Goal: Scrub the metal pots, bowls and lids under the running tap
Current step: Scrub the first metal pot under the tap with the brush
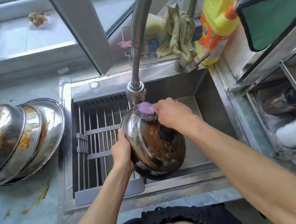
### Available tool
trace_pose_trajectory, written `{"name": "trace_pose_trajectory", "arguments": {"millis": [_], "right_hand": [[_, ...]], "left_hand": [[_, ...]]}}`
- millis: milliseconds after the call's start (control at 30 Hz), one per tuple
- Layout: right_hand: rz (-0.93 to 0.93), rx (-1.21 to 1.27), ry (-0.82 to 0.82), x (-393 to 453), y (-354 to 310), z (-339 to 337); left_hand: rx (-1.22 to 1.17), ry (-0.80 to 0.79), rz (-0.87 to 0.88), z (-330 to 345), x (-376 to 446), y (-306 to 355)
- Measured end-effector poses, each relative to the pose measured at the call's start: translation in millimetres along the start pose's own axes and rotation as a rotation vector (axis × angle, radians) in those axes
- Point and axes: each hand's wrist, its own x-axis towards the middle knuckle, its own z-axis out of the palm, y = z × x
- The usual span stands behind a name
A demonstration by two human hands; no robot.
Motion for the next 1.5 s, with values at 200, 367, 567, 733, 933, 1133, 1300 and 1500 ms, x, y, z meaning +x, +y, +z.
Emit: {"name": "trace_pose_trajectory", "arguments": {"millis": [200,367,567,733,933,1133,1300,1500], "right_hand": [[-0.149,-0.062,-0.071,-13,-14,0],[-0.032,-0.058,-0.046,-3,-12,0],[-0.074,-0.015,-0.069,-12,17,4],[-0.213,-0.123,-0.038,-17,28,-5],[-0.184,-0.246,-0.07,-11,13,-33],[-0.157,-0.295,-0.122,-4,-3,-33],[-0.185,-0.273,-0.147,5,-6,-37],[-0.17,-0.297,-0.129,21,-6,-38]], "left_hand": [[-0.006,-0.018,-0.016,1,3,-4],[0.013,0.006,-0.001,5,2,-4],[0.31,-0.043,0.248,10,0,-5],[0.658,-0.273,0.355,0,1,12],[0.915,-0.525,0.356,3,-9,26],[0.913,-0.258,0.493,11,-9,40],[0.925,-0.294,0.343,-5,-10,37],[0.946,-0.267,0.425,-7,-7,39]]}}
